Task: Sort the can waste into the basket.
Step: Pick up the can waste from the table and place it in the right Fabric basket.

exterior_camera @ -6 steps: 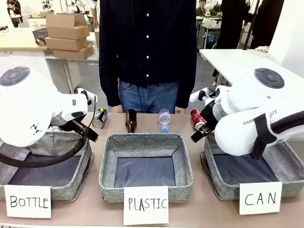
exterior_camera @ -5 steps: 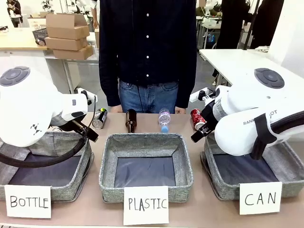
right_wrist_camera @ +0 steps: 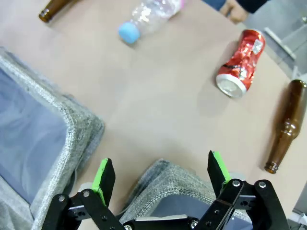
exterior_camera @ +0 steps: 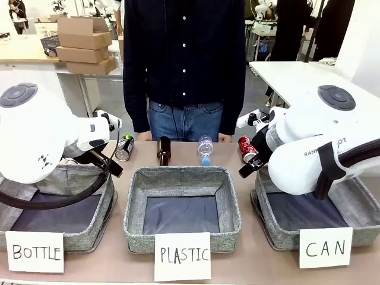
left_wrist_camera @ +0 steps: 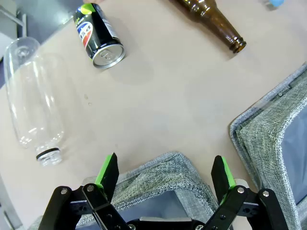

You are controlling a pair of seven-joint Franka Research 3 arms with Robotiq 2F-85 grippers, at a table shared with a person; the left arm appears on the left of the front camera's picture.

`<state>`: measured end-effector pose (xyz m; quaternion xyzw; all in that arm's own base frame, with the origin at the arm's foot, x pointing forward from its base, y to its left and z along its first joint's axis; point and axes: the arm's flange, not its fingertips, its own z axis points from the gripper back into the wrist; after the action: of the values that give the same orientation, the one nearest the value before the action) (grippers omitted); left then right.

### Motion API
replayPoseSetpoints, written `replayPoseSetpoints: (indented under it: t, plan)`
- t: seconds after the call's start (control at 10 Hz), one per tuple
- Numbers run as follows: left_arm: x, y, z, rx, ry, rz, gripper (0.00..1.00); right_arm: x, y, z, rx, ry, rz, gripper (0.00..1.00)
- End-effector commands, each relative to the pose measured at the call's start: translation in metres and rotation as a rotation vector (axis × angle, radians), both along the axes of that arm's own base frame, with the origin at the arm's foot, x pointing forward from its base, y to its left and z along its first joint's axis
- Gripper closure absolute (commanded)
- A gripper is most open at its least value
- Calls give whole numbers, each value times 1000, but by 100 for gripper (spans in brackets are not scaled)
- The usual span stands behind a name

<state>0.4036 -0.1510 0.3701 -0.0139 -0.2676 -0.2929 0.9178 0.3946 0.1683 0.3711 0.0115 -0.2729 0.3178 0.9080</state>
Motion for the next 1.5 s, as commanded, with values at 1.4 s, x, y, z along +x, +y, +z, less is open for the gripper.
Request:
replayPoseSetpoints:
  t: [1.4]
  plan:
    - [-68, 64, 227, -525, 309, -414, 0, -93, -56, 209, 451, -22, 57, 0]
